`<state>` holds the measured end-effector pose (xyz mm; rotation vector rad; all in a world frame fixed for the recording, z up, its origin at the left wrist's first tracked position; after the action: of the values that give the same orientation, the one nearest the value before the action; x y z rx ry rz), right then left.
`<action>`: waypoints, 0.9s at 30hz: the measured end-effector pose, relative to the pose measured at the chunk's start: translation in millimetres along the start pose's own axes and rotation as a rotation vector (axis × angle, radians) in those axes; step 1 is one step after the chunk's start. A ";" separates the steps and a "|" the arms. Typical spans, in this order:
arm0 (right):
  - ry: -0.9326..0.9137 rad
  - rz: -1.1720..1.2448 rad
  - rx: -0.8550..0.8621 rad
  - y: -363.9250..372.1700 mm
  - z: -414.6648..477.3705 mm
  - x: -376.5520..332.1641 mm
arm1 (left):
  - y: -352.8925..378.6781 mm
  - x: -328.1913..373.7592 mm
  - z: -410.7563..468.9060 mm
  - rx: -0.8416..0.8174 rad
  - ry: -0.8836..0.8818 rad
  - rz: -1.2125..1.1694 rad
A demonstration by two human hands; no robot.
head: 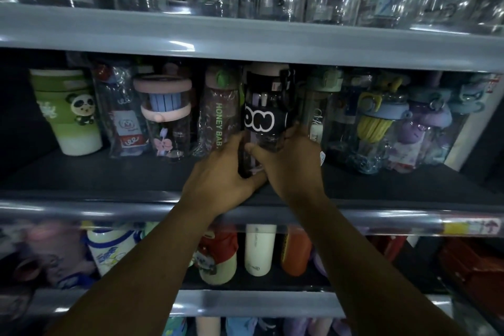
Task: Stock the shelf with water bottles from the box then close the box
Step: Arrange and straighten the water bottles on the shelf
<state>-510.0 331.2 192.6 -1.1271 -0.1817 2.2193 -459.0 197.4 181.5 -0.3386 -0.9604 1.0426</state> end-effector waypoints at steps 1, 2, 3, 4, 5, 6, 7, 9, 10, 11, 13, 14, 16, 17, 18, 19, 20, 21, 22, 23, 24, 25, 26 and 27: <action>-0.008 0.014 -0.015 -2.2 -2.5 -2.7 | -0.6 0.6 -0.4 -0.007 -0.015 -0.002; -0.018 0.035 -0.026 -4.3 -4.9 -6.0 | -1.9 1.5 -1.2 -0.011 -0.035 -0.010; -0.034 0.051 -0.037 -6.2 -6.6 -9.2 | -3.4 2.2 -1.9 -0.009 -0.060 -0.026; -0.039 0.068 -0.047 -9.3 -9.2 -13.3 | -5.0 2.9 -2.7 0.004 -0.086 -0.049; -0.034 0.090 -0.062 -12.2 -11.6 -15.5 | -6.3 2.8 -3.4 0.024 -0.114 -0.069; -0.013 0.126 -0.074 -15.6 -13.2 -17.6 | -7.3 2.9 -4.2 0.046 -0.143 -0.080; 0.021 0.173 -0.084 -17.7 -13.0 -17.2 | -8.5 3.7 -5.2 0.066 -0.163 -0.082; 0.055 0.242 -0.125 -23.0 -13.3 -16.9 | -8.4 5.8 -6.6 0.094 -0.172 -0.066; 0.058 0.269 -0.151 -25.3 -13.8 -17.6 | -8.1 6.8 -7.2 0.112 -0.173 -0.063; 0.067 0.294 -0.187 -27.0 -14.3 -17.0 | -7.6 6.4 -7.5 0.136 -0.183 -0.066; 0.108 0.360 -0.234 -26.7 -14.0 -16.1 | -7.4 4.3 -7.1 0.188 -0.212 -0.077; 0.125 0.387 -0.237 -24.4 -12.2 -13.9 | -7.7 3.2 -6.9 0.207 -0.222 -0.074; 0.135 0.367 -0.207 -16.6 -4.7 -5.4 | -8.4 1.5 -6.4 0.221 -0.228 -0.057; 0.144 0.318 -0.177 -11.4 2.0 -0.9 | -9.3 1.5 -6.5 0.220 -0.223 -0.051; 0.162 0.240 -0.162 -7.4 8.4 2.3 | -10.3 1.6 -6.4 0.215 -0.214 -0.042; 0.171 0.152 -0.162 -2.9 14.8 5.7 | -11.5 1.3 -6.5 0.212 -0.200 -0.028; 0.162 0.085 -0.159 0.6 20.1 7.7 | -13.2 1.0 -6.9 0.210 -0.182 -0.011; 0.152 0.046 -0.154 3.4 25.1 8.9 | -14.9 0.0 -7.3 0.210 -0.162 0.005; 0.149 0.017 -0.158 6.9 29.3 9.4 | -17.1 -1.0 -7.8 0.210 -0.143 0.021; 0.147 -0.005 -0.166 9.9 32.5 9.7 | -19.5 -2.6 -7.9 0.209 -0.129 0.041; 0.142 -0.026 -0.175 14.4 35.1 9.5 | -22.6 -5.3 -7.9 0.210 -0.121 0.065; 0.134 -0.043 -0.170 18.3 37.1 8.3 | -26.1 -9.4 -7.9 0.215 -0.119 0.088; 0.127 -0.064 -0.162 21.8 39.1 7.3 | -29.5 -14.8 -7.9 0.221 -0.125 0.103; 0.124 -0.089 -0.158 26.7 41.8 6.2 | -32.5 -20.9 -7.8 0.227 -0.135 0.108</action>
<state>-557.4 320.3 204.1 -1.3111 -0.3529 2.0787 -437.4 165.0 187.6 -0.1336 -0.9406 1.2729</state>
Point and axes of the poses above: each hand's wrist, its own z-axis towards the middle knuckle, its own y-axis out of the palm, x = y × z, the point moved 1 cm from there along z, towards the middle knuckle, and after that the axes turned 11 degrees about x, right-handed, at the moved point
